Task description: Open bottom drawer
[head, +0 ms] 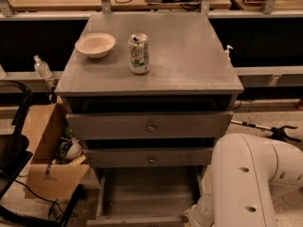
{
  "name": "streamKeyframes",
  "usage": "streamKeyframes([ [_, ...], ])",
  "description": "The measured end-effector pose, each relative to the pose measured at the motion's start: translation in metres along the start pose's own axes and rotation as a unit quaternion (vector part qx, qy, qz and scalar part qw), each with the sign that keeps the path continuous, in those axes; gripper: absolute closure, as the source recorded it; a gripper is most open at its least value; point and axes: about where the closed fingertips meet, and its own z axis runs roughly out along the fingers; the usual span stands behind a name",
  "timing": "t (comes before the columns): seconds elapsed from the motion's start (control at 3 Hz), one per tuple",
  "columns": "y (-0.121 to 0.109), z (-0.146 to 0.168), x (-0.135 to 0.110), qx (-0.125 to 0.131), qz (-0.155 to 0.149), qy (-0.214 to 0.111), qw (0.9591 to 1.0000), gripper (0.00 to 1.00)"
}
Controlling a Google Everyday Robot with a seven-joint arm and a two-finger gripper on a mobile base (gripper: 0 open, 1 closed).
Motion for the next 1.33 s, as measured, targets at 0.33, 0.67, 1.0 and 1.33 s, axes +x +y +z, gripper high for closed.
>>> streamKeyframes([
  [0.33, 0.0, 0.0, 0.0, 0.0, 0.0, 0.0, 1.0, 0.58],
  [0.67, 0.0004, 0.0003, -0.0001, 0.0, 0.0, 0.0, 1.0, 0.27],
  [1.0, 0.0015, 0.0012, -0.0005, -0.002, 0.0, -0.001, 1.0, 0.04],
  [1.33, 0.002, 0.0016, -0.0007, -0.002, 0.0, -0.001, 1.0, 0.0],
])
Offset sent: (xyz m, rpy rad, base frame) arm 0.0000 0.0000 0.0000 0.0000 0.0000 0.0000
